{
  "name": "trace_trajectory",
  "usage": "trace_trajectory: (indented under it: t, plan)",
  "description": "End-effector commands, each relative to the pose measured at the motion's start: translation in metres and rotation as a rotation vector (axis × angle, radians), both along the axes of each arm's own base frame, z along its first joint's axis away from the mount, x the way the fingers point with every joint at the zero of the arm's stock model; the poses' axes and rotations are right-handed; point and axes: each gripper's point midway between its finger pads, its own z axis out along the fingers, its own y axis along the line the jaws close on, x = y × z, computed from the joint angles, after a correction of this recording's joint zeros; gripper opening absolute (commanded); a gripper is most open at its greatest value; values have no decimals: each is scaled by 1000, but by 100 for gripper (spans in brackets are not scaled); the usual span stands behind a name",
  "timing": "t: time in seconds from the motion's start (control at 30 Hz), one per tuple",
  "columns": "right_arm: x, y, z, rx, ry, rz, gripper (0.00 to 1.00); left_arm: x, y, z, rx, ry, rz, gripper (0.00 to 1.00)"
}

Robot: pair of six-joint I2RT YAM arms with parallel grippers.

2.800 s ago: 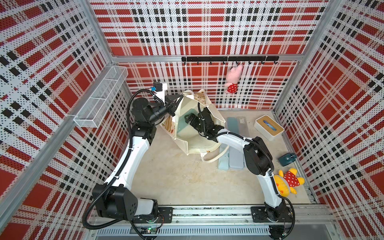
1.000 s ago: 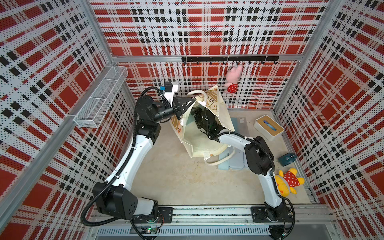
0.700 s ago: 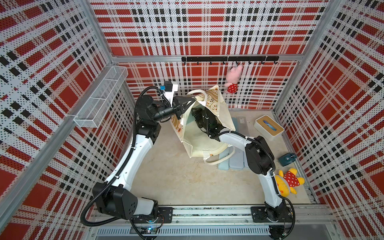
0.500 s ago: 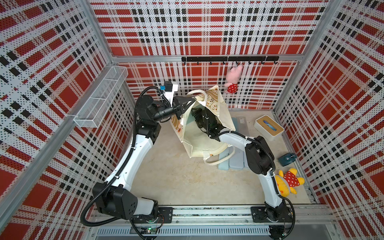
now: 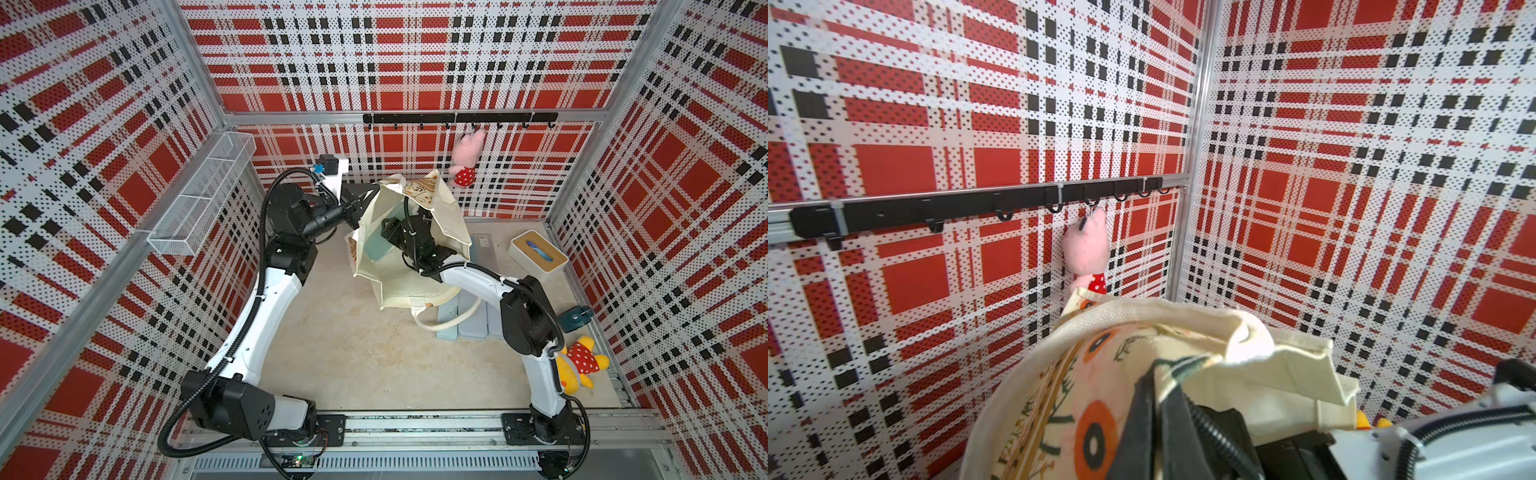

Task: Take out the pencil case from the canvas bag
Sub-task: Pick up the pencil case from the canvas bag.

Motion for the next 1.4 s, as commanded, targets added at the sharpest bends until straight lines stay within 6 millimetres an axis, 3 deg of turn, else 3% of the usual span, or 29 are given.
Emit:
trace_trajectory:
  t: [0.0,0.17,0.4,0.7,0.9,1.1,1.37]
  plan:
    - [-20,-1,44,-189,-175,29,56,-6,16,36,-4,-123,85,0]
    - [-39,14,60,-344,-302,118,51,4,18,28,-13,-98,98,0]
    - [-68,43,80,-378,-408,316,46,17,33,18,-47,-54,134,0]
    - [-114,44,130,-431,-536,388,42,39,61,-6,-67,15,220,0]
    - [-143,30,165,-393,-587,403,39,56,81,-19,-68,71,311,0]
    - [-162,2,193,-346,-610,371,35,68,112,-31,-59,118,436,0]
    - [-167,-33,190,-404,-565,282,31,73,151,-38,-65,149,596,0]
